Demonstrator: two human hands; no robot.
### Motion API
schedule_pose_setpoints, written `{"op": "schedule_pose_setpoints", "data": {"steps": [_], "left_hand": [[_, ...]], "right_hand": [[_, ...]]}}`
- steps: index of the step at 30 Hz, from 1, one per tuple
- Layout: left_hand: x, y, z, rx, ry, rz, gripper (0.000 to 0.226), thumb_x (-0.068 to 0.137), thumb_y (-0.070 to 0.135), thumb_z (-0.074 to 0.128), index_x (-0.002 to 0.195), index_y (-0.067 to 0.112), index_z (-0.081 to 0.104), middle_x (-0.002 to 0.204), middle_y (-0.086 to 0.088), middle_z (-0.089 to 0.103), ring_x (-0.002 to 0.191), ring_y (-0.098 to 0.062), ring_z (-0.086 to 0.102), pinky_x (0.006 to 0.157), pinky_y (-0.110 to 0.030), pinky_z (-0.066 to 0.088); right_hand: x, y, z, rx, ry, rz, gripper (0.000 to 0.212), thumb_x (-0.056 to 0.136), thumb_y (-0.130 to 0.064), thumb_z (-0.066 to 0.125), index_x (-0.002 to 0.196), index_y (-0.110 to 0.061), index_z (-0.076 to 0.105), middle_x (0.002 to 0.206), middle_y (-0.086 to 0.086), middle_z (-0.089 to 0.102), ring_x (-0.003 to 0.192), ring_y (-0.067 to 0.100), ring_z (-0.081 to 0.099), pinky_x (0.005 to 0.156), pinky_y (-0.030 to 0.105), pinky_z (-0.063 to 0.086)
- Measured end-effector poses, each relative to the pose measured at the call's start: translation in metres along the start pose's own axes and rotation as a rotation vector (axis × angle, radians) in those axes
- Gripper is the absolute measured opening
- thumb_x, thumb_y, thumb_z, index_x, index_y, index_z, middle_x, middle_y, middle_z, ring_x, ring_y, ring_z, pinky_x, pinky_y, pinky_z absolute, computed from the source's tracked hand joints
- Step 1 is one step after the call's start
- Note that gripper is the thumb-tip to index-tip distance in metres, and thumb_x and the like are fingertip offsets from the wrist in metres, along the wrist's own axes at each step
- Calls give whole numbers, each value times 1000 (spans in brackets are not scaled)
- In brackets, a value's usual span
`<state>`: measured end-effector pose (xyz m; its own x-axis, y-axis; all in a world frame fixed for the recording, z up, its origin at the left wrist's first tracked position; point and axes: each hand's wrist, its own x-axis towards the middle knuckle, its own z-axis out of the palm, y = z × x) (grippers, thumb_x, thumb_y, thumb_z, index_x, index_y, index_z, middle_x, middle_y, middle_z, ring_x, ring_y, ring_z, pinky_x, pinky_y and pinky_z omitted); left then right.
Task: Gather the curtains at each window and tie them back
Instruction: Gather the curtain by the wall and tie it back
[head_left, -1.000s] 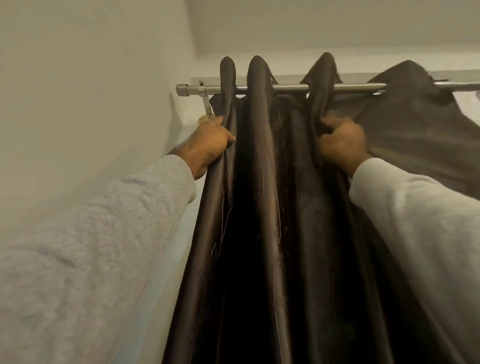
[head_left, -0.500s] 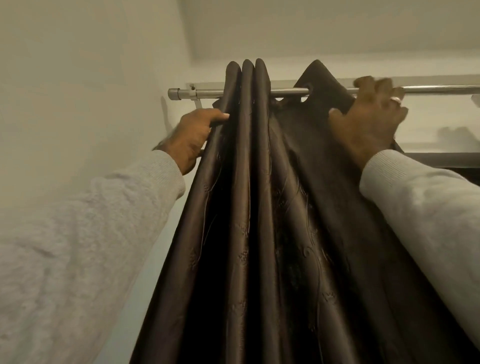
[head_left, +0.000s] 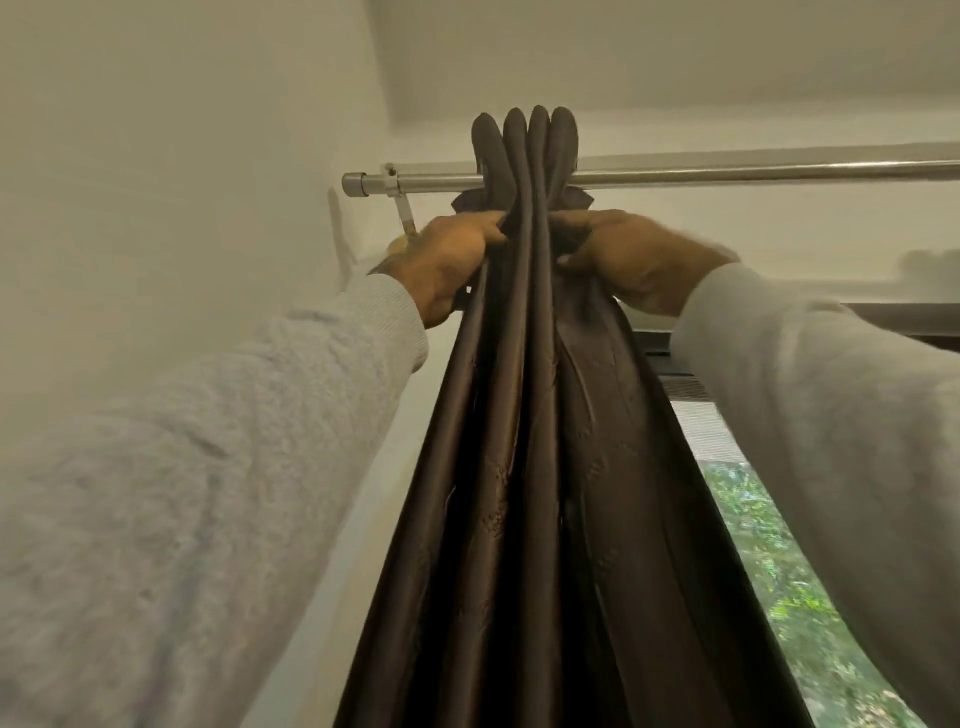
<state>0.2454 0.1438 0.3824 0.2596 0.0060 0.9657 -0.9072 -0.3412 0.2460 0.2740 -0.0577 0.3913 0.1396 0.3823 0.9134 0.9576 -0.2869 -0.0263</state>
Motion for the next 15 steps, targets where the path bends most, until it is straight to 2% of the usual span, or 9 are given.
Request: {"op": "schedule_pose_setpoints", "data": {"steps": [2, 4, 6, 8, 10, 11, 13, 14, 15], "left_hand": [[-4, 5, -9, -17, 37, -3, 28, 101, 35, 57, 104, 20, 80, 99, -1, 77, 94, -24, 74, 77, -41, 61], [-1, 6, -23, -49, 114, -4, 33, 105, 45, 52, 99, 23, 75, 90, 4, 76, 84, -18, 71, 72, -36, 58], [6, 4, -34, -105, 185, -17, 40, 103, 55, 51, 110, 24, 75, 105, 3, 78, 97, -20, 73, 87, -42, 60], [17, 2, -36, -126, 217, -43, 56, 96, 71, 51, 129, 29, 69, 129, -1, 72, 119, -27, 68, 103, -52, 57], [29, 5, -35, -143, 216, -63, 76, 88, 84, 49, 145, 36, 59, 144, -2, 61, 129, -30, 61, 107, -56, 54], [32, 8, -32, -170, 217, -62, 83, 86, 89, 48, 152, 39, 53, 149, -2, 55, 130, -30, 58, 107, -57, 54], [39, 16, -25, -211, 192, -51, 86, 91, 90, 41, 157, 36, 49, 145, 0, 58, 124, -28, 62, 100, -52, 59], [41, 19, -19, -240, 135, -46, 86, 95, 87, 37, 155, 28, 54, 138, -2, 65, 119, -29, 67, 95, -49, 62], [41, 21, -13, -256, 66, -44, 90, 97, 86, 33, 149, 18, 62, 133, -9, 71, 116, -34, 72, 94, -51, 63]], "right_hand": [[0, 12, -13, 164, 61, 22, 28, 106, -17, 52, 123, -23, 75, 115, -5, 76, 107, 13, 70, 88, 33, 54], [0, 22, -26, 300, 241, 17, 31, 109, -39, 51, 107, -19, 74, 95, -7, 75, 87, 9, 69, 75, 30, 53], [5, 29, -32, 384, 416, 27, 43, 108, -52, 50, 114, -17, 74, 100, -6, 75, 86, 9, 70, 68, 26, 55], [15, 31, -33, 428, 491, 57, 55, 103, -64, 50, 131, -20, 69, 117, -6, 74, 105, 11, 70, 79, 32, 57], [27, 25, -32, 461, 498, 63, 69, 99, -74, 44, 148, -26, 57, 135, -5, 66, 124, 16, 63, 97, 41, 55], [31, 21, -29, 490, 477, 54, 70, 99, -76, 40, 149, -29, 55, 138, -5, 64, 126, 17, 63, 102, 45, 55], [40, 4, -18, 528, 396, 22, 61, 103, -74, 31, 130, -31, 64, 121, -3, 72, 109, 18, 73, 94, 41, 62], [42, -5, -8, 559, 325, 25, 63, 105, -73, 27, 124, -28, 68, 112, 0, 76, 100, 18, 77, 87, 38, 64], [44, -13, 2, 574, 262, 29, 71, 104, -74, 25, 125, -23, 70, 111, 4, 78, 100, 22, 78, 87, 38, 64]]}}
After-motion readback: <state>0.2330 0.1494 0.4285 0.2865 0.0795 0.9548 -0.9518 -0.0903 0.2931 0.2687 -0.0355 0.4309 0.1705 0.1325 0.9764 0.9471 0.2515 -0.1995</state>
